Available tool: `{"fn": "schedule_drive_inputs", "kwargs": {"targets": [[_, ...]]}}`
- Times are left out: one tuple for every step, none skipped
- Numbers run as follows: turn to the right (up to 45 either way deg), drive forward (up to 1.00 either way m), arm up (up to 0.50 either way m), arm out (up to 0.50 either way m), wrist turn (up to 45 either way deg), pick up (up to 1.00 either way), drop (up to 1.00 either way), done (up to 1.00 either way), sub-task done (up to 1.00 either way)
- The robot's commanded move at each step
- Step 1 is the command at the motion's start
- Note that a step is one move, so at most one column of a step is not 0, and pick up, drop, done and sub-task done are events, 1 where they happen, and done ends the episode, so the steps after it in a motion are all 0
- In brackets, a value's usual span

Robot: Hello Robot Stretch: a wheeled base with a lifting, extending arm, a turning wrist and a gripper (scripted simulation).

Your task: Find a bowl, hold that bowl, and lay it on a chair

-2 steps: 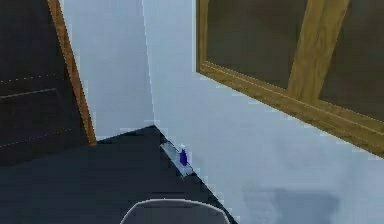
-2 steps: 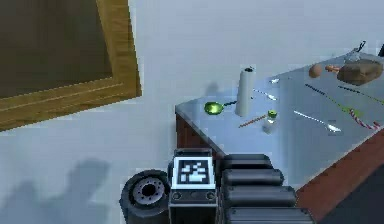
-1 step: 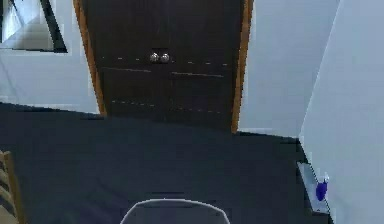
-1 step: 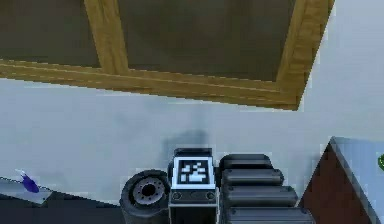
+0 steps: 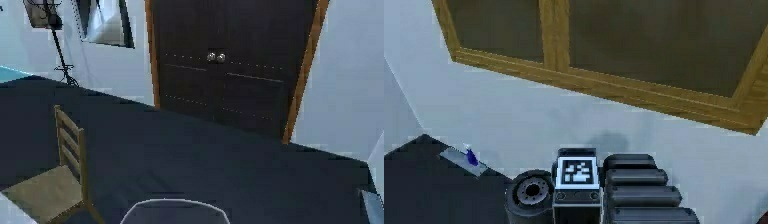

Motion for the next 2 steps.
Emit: {"fn": "schedule_drive_inputs", "kwargs": {"targets": [[0.0, 1.00, 0.00, 0.00, 0.0, 0.00, 0.00, 0.00, 0.00], [0.0, 0.35, 0.00, 0.00, 0.0, 0.00, 0.00, 0.00, 0.00]]}}
